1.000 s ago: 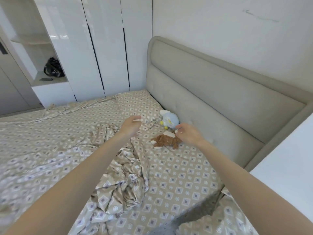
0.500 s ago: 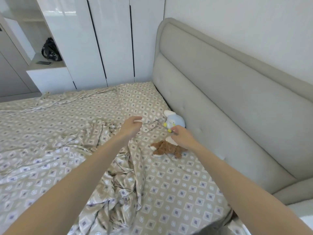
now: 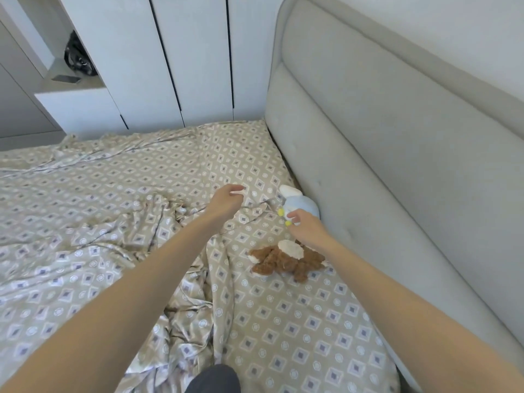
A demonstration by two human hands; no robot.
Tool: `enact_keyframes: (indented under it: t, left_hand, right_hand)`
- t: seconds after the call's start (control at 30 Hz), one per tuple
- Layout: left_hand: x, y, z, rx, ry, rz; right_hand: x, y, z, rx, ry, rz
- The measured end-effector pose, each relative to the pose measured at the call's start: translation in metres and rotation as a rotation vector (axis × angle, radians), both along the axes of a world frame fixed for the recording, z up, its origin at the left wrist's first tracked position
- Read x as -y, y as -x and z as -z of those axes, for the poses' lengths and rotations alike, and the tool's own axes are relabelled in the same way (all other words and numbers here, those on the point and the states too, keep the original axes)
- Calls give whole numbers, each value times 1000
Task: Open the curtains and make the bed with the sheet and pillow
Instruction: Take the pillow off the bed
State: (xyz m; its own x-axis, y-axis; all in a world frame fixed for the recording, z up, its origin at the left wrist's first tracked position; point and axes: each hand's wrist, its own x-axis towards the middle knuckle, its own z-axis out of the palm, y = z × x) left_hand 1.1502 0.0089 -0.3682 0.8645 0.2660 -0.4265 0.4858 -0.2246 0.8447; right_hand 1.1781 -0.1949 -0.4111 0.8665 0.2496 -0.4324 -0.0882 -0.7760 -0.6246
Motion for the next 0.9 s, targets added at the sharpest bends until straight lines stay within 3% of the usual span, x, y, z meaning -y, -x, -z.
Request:
enact_keyframes:
  t: [0.63,0.9]
  left_hand:
    - [-73,-171,162,-221,-88,89]
    - [-124,-181,264,-391,-102,114]
  right_hand:
    - [-85,-150,140,-253,-29,123]
    - [-129,-191,236,-428,-52,358]
